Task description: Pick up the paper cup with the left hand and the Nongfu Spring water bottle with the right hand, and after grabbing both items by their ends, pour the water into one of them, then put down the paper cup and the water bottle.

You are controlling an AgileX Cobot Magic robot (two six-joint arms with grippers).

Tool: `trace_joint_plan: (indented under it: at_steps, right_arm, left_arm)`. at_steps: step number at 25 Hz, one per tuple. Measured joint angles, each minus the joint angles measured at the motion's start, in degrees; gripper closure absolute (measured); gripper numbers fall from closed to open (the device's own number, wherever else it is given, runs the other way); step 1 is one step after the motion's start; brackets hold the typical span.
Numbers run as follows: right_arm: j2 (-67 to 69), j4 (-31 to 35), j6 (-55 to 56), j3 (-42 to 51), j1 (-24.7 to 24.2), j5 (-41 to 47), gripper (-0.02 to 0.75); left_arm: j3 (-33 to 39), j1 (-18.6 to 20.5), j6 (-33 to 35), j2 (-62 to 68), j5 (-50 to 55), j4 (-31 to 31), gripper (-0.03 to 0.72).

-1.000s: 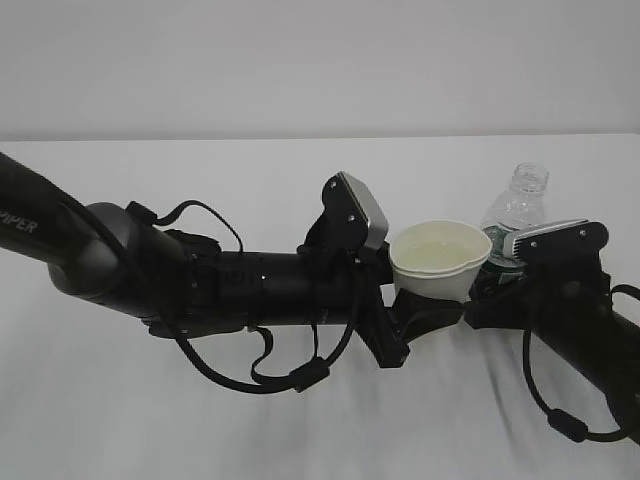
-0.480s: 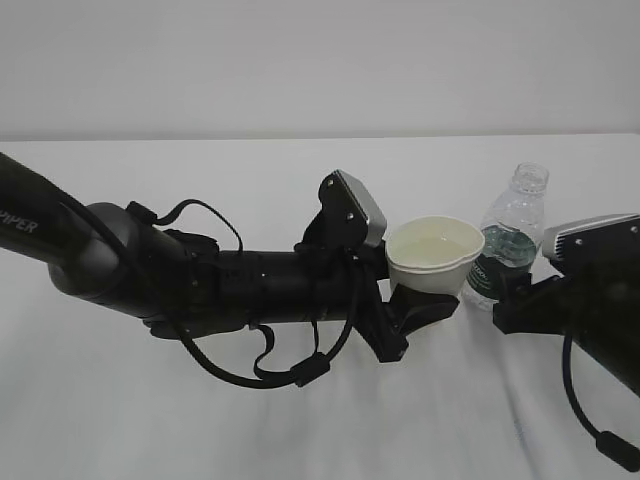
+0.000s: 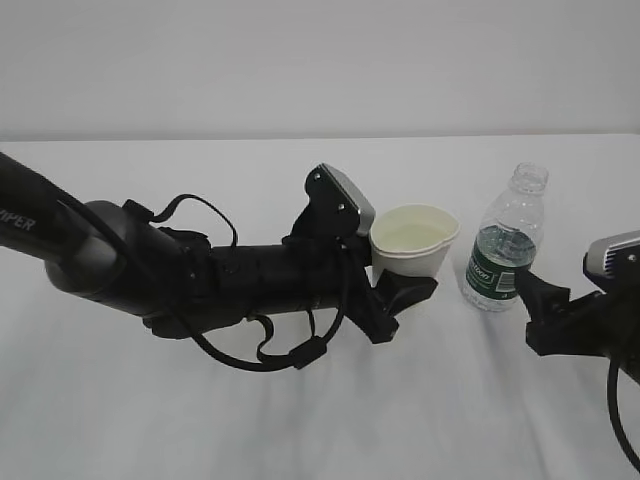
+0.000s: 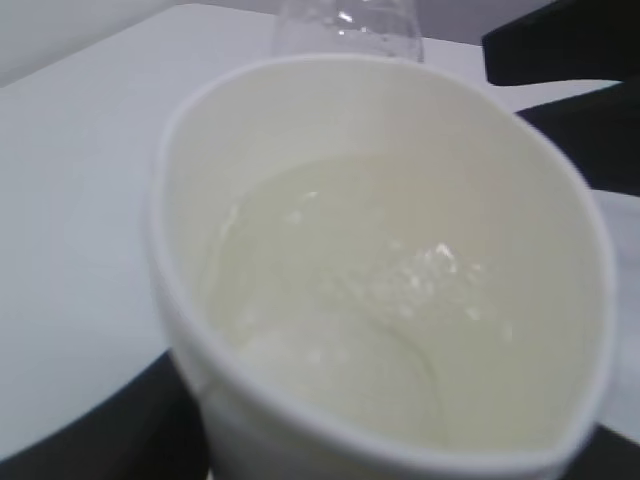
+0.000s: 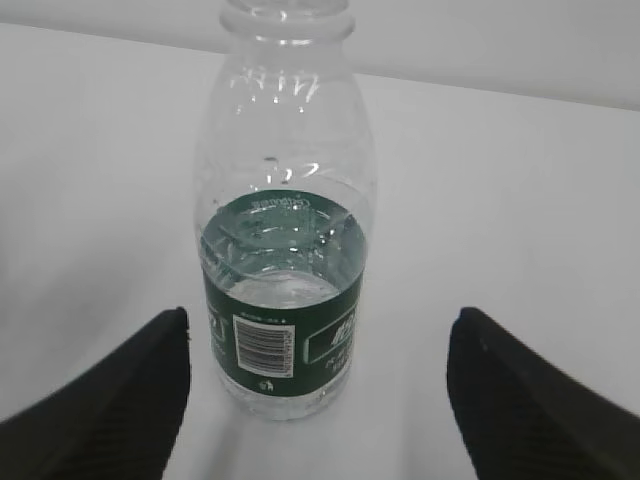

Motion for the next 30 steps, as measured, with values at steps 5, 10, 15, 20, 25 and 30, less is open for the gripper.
trace_joint_plan:
  at_steps: [5, 10, 15, 20, 25, 30]
  right_arm:
    - [0.0, 0.0, -0.11, 0.23, 0.0, 0.0, 0.139]
    - [0.0, -0.11, -0.11, 0.23, 0.0, 0.0, 0.141]
    - [0.0, -0.11, -0.11, 0.23, 0.0, 0.0, 0.141]
    - [0.0, -0.11, -0.11, 0.23, 0.0, 0.0, 0.142]
    - [0.0, -0.11, -0.11, 0.23, 0.0, 0.0, 0.143]
    - [0.0, -0.11, -0.11, 0.23, 0.0, 0.0, 0.143]
  left_arm:
    - [0.23, 3.73, 0.0, 0.0, 0.0, -0.44, 0.244]
    - [1.97, 7.47, 0.0, 0.0, -1.76, -0.82, 0.244]
    - [4.18, 10.56, 0.0, 0.0, -5.49, -0.82, 0.251]
    - [6.25, 13.99, 1.43, 0.0, -8.22, -0.82, 0.259]
    - [8.85, 17.48, 2.12, 0.0, -12.12, -0.82, 0.267]
    - [11.07, 20.53, 3.29, 0.0, -13.71, -0.82, 0.267]
